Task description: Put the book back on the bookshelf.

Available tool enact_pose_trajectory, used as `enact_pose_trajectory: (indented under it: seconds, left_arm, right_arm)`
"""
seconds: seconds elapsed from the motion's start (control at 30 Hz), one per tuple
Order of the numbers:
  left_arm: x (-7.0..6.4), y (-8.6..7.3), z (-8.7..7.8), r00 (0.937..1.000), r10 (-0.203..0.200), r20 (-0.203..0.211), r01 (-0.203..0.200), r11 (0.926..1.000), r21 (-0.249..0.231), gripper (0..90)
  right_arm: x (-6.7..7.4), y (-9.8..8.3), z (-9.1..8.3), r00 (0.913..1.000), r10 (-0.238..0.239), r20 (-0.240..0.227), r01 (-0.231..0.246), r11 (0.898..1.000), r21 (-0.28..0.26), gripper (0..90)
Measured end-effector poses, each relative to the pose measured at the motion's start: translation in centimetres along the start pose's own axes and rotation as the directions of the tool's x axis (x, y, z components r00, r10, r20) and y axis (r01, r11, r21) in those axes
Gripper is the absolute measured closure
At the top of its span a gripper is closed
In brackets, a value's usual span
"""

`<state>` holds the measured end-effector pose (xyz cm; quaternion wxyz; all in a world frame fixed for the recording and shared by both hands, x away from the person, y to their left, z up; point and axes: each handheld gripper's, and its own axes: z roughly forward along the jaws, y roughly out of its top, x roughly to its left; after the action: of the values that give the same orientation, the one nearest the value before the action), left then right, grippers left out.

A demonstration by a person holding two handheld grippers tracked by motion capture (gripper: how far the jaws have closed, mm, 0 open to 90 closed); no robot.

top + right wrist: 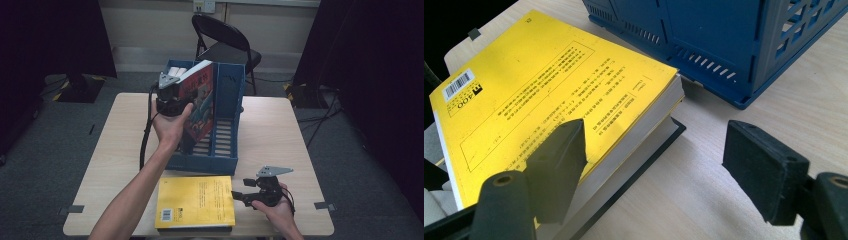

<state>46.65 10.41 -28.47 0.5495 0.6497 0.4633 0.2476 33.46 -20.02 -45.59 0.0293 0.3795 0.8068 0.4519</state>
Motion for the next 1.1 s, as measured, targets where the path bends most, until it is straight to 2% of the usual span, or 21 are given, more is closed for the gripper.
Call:
enact_pose_trajectory:
  seconds: [0.13,0.27,0.3,0.4,0.6,0.7,0.83,1.0,1.1]
  left_arm:
    - [-0.3,0.4,1.0,0.9997,-0.007,-0.021,0.007,1.0000,-0.003,74.5]
    - [-0.8,-0.2,1.7,0.9996,0.013,-0.023,-0.013,0.9999,-0.010,74.5]
    - [-0.8,-0.5,1.9,0.9999,0.011,-0.010,-0.011,0.9999,-0.006,74.4]
    - [-1.1,-1.3,2.1,0.9996,0.023,-0.017,-0.024,0.9997,-0.011,74.4]
    - [-0.3,-2.3,2.7,0.9999,0.003,-0.013,-0.003,1.0000,-0.006,74.5]
    - [0.0,-2.9,2.9,1.0000,0.006,-0.001,-0.006,1.0000,-0.004,74.4]
    - [-0.1,-3.7,2.8,0.9995,0.028,0.011,-0.028,0.9996,0.000,74.4]
    - [0.1,-4.6,2.4,0.9995,0.019,0.025,-0.019,0.9997,-0.013,74.4]
    - [0.3,-5.1,2.4,0.9992,0.015,0.038,-0.015,0.9999,0.000,74.4]
  right_arm:
    - [0.0,0.0,-0.1,1.0000,0.001,-0.002,-0.001,1.000,-0.001,24.6]
    - [-0.2,-0.1,-0.2,1.0000,0.004,-0.001,-0.004,1.000,-0.001,24.6]
    - [-0.2,-0.1,-0.2,1.0000,0.004,0.000,-0.004,1.000,-0.002,24.6]
    - [-0.2,-0.2,-0.3,1.0000,-0.001,0.000,0.001,1.000,0.001,24.4]
    - [0.0,-0.2,-0.2,0.9999,-0.011,-0.005,0.011,1.000,0.010,24.4]
    - [-0.1,-0.2,-0.1,0.9999,-0.011,-0.002,0.011,1.000,0.014,24.4]
    - [-0.1,-0.2,0.0,1.0000,-0.008,-0.003,0.008,1.000,0.019,24.3]
    - [-0.2,-0.3,0.0,1.0000,-0.008,-0.002,0.008,1.000,0.020,24.3]
    - [-0.2,-0.2,-0.1,1.0000,-0.009,-0.002,0.009,1.000,0.018,24.4]
